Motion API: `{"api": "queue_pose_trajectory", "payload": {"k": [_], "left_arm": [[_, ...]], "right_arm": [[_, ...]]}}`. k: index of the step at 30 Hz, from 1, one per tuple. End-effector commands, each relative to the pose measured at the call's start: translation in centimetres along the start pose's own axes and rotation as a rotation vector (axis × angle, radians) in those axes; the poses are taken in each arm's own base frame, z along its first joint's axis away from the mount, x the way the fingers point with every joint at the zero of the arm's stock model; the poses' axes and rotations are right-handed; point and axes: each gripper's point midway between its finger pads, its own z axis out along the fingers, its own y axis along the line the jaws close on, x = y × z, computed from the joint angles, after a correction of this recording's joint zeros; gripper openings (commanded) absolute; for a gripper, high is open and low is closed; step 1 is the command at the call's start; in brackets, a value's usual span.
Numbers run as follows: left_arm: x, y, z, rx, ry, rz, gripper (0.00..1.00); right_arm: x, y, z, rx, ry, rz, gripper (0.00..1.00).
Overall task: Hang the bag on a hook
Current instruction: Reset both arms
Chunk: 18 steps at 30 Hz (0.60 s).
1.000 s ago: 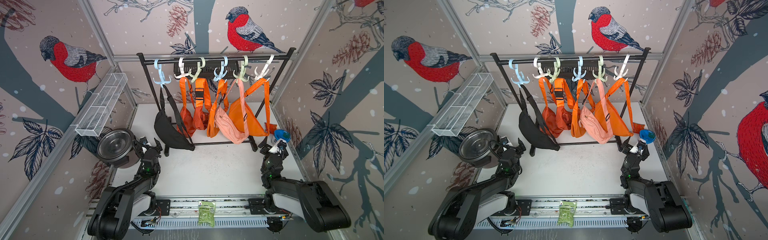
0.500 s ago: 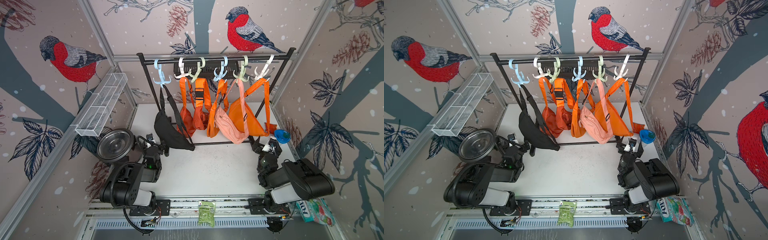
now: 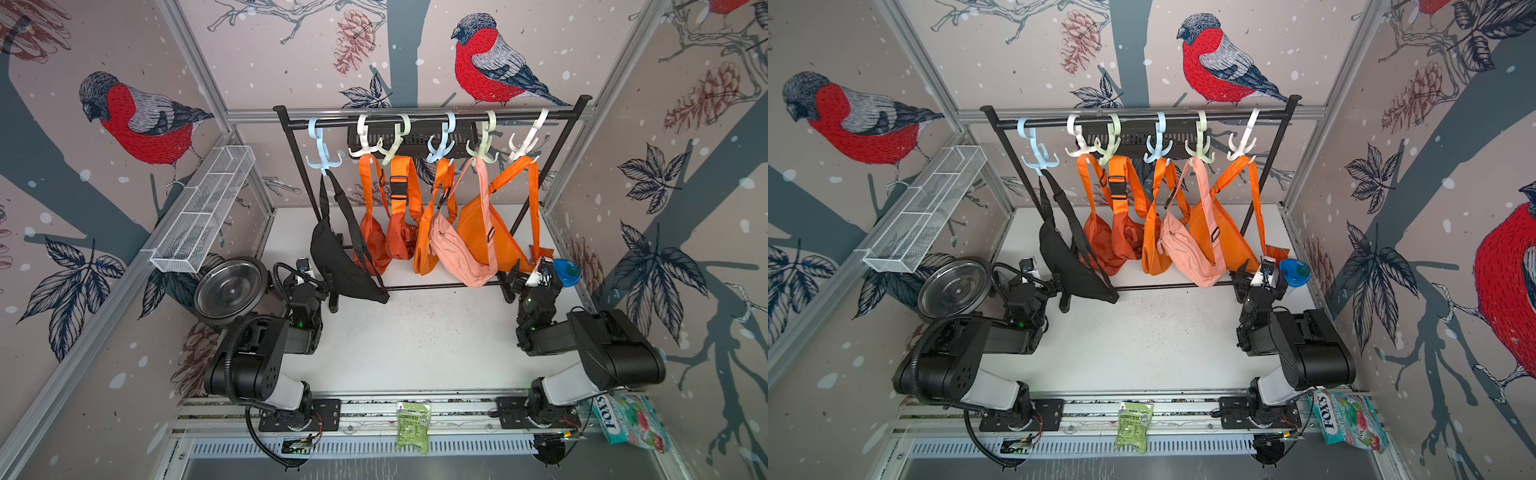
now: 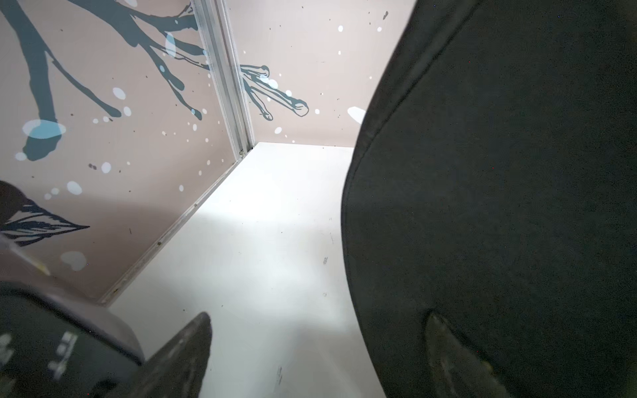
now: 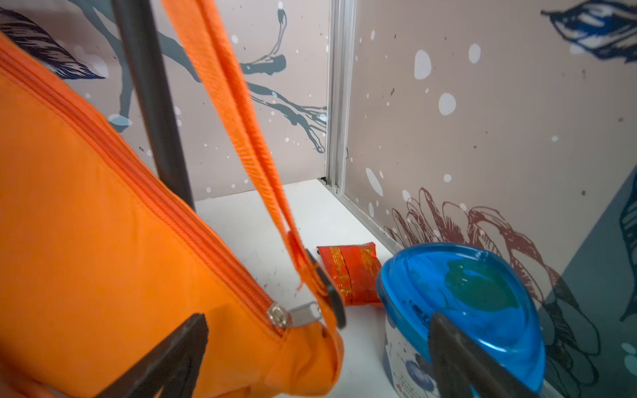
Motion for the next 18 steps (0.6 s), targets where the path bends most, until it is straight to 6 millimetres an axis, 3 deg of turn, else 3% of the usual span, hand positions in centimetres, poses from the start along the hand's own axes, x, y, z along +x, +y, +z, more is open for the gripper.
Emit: {"api": "queue_pose_trajectory", "payload": {"k": [1, 18], "left_arm": [[0.3, -0.86, 0.66, 0.076, 0.031, -0.004, 0.97], [0.35, -0.8, 0.7, 0.103, 0.037, -0.016, 0.98]], "right_arm": [[1.33, 0.51, 0.13, -0.029, 0.061, 0.014, 0.99], [1.37, 0.41, 0.17, -0.03, 0.064, 0.019, 0.99]]}}
